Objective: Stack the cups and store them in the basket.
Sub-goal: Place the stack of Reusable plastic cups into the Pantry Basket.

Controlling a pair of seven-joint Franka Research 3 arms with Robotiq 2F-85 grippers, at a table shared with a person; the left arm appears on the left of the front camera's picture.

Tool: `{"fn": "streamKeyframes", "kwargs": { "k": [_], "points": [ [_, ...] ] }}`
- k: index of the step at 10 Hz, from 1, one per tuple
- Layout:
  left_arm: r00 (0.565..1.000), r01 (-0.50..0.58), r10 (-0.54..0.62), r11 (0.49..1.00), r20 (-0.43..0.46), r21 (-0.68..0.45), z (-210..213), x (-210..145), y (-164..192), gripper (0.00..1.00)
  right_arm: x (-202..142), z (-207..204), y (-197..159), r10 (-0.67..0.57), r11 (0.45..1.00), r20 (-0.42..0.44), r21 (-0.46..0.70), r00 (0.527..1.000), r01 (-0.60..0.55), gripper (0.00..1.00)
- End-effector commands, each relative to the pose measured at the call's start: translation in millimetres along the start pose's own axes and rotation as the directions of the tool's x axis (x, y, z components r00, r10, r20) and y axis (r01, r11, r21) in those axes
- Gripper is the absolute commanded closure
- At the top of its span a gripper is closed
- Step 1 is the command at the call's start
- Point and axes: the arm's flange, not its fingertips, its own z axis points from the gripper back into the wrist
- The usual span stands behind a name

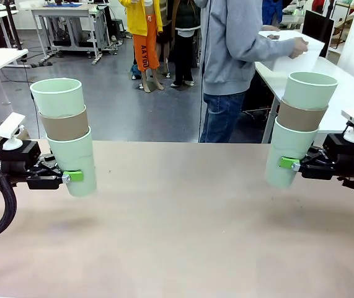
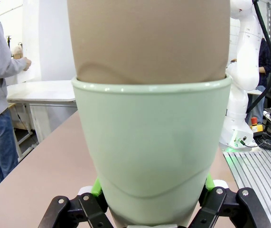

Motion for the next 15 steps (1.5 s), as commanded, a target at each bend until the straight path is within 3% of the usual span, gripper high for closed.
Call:
{"fn": "streamKeyframes", "kwargs": {
  "k": [1,15],
  "points": [
    [1.000,0.013,-0.013,1.000,0.007,0.000,0.9,3.7,-0.2,0.16,4.0,-0.4,0.5,0.010,1.000,0.001,0.002,1.000,-0.010,0.15],
    [1.000,0.013,-0.013,1.000,0.007,0.000,0.9,3.7,-0.2,0.16,4.0,-0.4,0.5,0.010,1.000,0.001,0.002,1.000,-0.010,0.15]
  ]
}}
